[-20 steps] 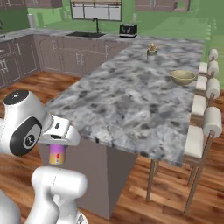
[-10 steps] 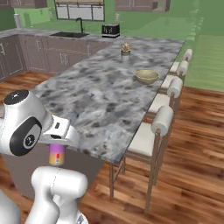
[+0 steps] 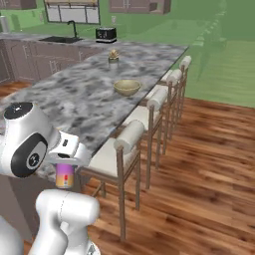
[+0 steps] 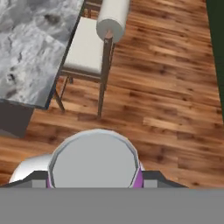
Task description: Open the fridge, grab two sodas, and place both sodas inside the bowl with ice on the dining counter.
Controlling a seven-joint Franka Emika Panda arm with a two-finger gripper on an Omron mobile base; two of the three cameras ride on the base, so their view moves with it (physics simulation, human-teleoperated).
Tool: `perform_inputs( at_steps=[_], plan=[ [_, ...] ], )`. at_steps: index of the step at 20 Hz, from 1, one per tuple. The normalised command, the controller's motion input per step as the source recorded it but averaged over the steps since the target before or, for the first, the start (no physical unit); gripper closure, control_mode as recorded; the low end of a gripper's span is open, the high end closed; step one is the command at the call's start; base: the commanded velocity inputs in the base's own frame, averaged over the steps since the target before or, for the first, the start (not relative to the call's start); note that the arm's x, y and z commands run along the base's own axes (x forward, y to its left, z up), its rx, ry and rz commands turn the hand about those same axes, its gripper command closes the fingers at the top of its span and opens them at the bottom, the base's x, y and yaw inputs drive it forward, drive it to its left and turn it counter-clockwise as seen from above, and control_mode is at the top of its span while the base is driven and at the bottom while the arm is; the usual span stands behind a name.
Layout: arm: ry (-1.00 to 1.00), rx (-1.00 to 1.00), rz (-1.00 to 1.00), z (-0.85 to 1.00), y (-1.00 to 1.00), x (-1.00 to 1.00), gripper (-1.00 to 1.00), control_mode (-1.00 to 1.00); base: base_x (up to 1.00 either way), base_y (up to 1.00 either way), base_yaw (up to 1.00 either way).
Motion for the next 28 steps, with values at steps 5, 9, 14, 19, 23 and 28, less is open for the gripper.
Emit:
perform_inputs(
  at_steps=[5,9,14,19,23,28],
  plan=[
    [0.0,0.0,0.0,0.0,0.0,0.0,1.0,1.0,0.38,-1.0,0.0],
    [0.0,0.0,0.0,0.0,0.0,0.0,1.0,1.0,0.45,-1.0,0.02],
    [0.0,0.0,0.0,0.0,0.0,0.0,1.0,1.0,0.53,-0.91,0.09],
    [0.0,0.0,0.0,0.0,0.0,0.0,1.0,1.0,0.64,-0.62,0.17],
    [0.0,0.0,0.0,0.0,0.0,0.0,1.0,1.0,0.72,-0.28,0.29],
    [0.0,0.0,0.0,0.0,0.0,0.0,1.0,1.0,0.72,-0.25,0.38]
  ],
)
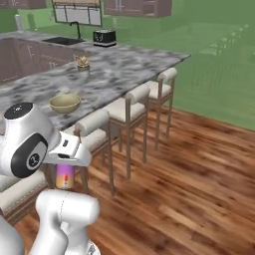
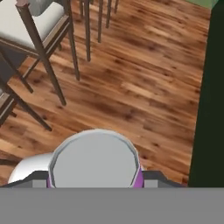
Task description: Open the fridge, grab two sodas, and place both sodas inside the bowl with ice on the dining counter.
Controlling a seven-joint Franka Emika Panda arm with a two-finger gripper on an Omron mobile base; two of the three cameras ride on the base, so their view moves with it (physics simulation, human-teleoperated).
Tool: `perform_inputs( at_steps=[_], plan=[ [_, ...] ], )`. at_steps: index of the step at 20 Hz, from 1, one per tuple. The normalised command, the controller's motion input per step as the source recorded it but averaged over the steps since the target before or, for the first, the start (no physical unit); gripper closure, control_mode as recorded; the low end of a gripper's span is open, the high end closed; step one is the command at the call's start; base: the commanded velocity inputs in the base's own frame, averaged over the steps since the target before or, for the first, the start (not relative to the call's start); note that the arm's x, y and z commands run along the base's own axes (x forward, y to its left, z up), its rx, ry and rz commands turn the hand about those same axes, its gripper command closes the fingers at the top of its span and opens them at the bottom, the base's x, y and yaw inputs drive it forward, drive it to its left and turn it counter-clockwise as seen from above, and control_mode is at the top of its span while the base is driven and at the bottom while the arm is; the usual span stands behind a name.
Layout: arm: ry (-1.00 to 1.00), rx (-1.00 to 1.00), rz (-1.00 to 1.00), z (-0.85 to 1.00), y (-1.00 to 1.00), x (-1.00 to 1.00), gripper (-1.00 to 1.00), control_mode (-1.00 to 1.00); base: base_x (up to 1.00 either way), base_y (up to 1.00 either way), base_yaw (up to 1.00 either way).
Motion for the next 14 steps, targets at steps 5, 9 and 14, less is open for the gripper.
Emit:
perform_inputs(
  at_steps=[5,9,14],
  plan=[
    [0.0,0.0,0.0,0.0,0.0,0.0,1.0,1.0,0.62,-0.4,0.45],
    [0.0,0.0,0.0,0.0,0.0,0.0,1.0,1.0,0.51,-0.33,0.51],
    [0.0,0.0,0.0,0.0,0.0,0.0,1.0,1.0,0.49,-0.34,0.52]
  ],
)
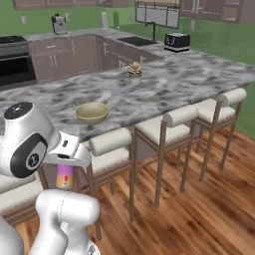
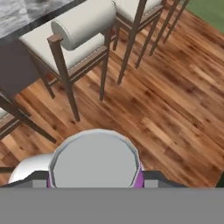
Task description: Open the fridge, grab two sodas, and place both sodas inside the bowl with ice on the dining counter.
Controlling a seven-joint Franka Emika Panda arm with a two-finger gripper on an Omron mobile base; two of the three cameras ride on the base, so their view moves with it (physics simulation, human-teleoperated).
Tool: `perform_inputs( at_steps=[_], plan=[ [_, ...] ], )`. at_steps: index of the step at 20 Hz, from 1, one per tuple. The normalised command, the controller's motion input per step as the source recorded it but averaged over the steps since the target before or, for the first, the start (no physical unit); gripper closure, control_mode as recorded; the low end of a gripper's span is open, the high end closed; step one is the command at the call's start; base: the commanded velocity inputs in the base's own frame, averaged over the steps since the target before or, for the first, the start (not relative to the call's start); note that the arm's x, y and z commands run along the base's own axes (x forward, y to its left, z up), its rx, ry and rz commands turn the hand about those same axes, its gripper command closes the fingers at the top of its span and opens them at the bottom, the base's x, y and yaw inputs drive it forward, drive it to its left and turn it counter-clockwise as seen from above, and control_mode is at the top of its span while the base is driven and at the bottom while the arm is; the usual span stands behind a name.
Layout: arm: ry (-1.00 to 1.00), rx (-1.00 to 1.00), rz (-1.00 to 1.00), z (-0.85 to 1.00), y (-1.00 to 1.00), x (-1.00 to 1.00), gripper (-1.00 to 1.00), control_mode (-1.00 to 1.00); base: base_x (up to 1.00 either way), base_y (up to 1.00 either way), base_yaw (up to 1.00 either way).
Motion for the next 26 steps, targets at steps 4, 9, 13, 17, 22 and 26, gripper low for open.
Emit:
perform_inputs(
  at_steps=[4,9,13,17,22,26],
  plan=[
    [0.0,0.0,0.0,0.0,0.0,0.0,1.0,1.0,0.48,-0.42,0.5],
    [0.0,0.0,0.0,0.0,0.0,0.0,1.0,1.0,0.48,-0.37,0.51],
    [0.0,0.0,0.0,0.0,0.0,0.0,1.0,1.0,0.49,-0.36,0.51],
    [0.0,0.0,0.0,0.0,0.0,0.0,1.0,1.0,0.52,-0.4,0.49],
    [0.0,0.0,0.0,0.0,0.0,0.0,1.0,1.0,0.59,-0.5,0.45],
    [0.0,0.0,0.0,0.0,0.0,0.0,1.0,1.0,0.77,-0.61,0.38]
  ],
)
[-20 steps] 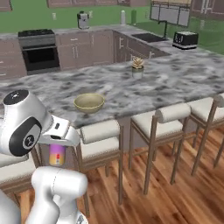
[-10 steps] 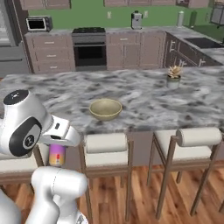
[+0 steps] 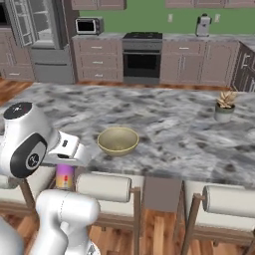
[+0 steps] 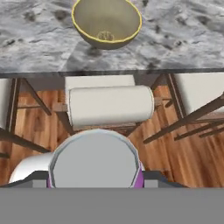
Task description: Open the fridge, grab two sodas, and place both sodas inside the bowl with ice on the dining counter.
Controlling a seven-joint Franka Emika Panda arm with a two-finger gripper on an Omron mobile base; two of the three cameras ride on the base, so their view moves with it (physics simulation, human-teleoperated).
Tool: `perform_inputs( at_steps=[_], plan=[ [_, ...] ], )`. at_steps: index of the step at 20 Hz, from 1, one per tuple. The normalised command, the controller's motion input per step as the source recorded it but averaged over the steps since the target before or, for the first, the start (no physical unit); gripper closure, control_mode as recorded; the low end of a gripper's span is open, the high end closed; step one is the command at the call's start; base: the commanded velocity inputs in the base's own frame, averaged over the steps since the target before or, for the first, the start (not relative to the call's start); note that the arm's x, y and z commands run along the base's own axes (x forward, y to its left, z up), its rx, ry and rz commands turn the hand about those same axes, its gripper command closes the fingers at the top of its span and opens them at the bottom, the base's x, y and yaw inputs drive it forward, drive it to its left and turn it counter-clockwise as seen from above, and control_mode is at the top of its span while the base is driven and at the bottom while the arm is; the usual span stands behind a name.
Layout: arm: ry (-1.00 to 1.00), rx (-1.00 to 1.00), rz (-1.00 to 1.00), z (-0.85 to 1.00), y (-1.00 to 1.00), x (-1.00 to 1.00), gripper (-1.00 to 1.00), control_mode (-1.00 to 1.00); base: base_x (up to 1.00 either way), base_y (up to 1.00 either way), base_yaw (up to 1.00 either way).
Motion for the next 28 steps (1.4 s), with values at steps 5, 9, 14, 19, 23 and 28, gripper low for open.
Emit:
perform_inputs(
  at_steps=[5,9,14,19,23,28],
  plan=[
    [0.06,0.03,0.19,-0.08,-0.35,0.57,1.0,-1.0,0.34,-0.26,0.14],
    [0.13,0.07,0.28,-0.05,-0.48,1.0,1.0,-1.0,0.0,0.0,0.0],
    [0.16,0.03,0.2,0.0,-0.16,1.0,1.0,-1.0,0.0,0.0,0.0],
    [0.2,0.0,0.11,0.0,0.01,0.85,1.0,-1.0,0.0,0.0,0.0],
    [0.14,0.0,0.1,-0.07,0.0,0.73,1.0,-1.0,0.0,0.0,0.0],
    [0.09,0.0,0.08,-0.21,0.06,0.61,1.0,-1.0,0.0,0.0,0.0]
  ],
)
